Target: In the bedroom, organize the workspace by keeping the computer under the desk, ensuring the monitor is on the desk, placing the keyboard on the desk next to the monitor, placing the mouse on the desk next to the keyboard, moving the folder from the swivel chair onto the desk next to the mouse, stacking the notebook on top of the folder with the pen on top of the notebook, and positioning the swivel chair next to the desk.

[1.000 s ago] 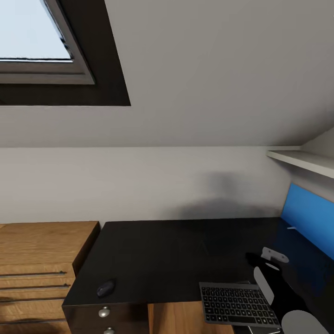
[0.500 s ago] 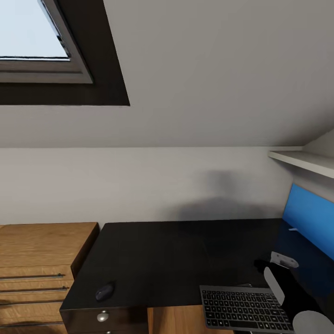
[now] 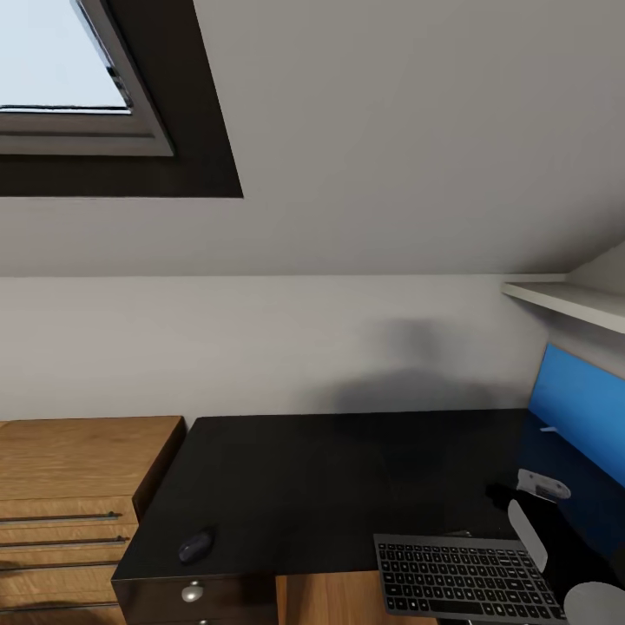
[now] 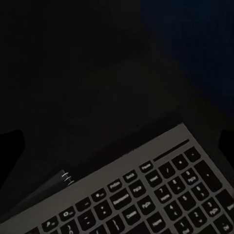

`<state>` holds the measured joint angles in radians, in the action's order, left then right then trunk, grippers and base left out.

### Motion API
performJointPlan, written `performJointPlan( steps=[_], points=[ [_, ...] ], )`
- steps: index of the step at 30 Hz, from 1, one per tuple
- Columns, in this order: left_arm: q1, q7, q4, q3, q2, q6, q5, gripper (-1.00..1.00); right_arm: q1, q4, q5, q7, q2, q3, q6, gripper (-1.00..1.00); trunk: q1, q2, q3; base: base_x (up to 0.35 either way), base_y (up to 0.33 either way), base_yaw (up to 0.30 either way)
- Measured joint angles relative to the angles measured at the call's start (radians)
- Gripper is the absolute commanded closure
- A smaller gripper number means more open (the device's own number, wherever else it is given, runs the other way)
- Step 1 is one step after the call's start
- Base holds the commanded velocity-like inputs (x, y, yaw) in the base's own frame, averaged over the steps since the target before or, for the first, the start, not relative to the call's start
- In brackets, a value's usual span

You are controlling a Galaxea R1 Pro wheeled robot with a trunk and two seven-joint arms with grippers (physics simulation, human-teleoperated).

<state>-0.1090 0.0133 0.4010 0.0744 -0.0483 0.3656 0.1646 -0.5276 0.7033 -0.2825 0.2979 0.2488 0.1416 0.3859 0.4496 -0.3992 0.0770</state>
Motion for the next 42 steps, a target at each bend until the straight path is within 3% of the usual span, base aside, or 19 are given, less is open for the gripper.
performJointPlan(
  steps=[42],
  points=[
    [0.000, -0.001, 0.001, 0.000, 0.000, 0.000, 0.000, -1.00, 0.001, -0.011, -0.005, 0.000, -0.005, 0.000, -0.014, -1.00, 0.000, 0.000, 0.000, 0.000, 0.000, 0.000]
  ],
)
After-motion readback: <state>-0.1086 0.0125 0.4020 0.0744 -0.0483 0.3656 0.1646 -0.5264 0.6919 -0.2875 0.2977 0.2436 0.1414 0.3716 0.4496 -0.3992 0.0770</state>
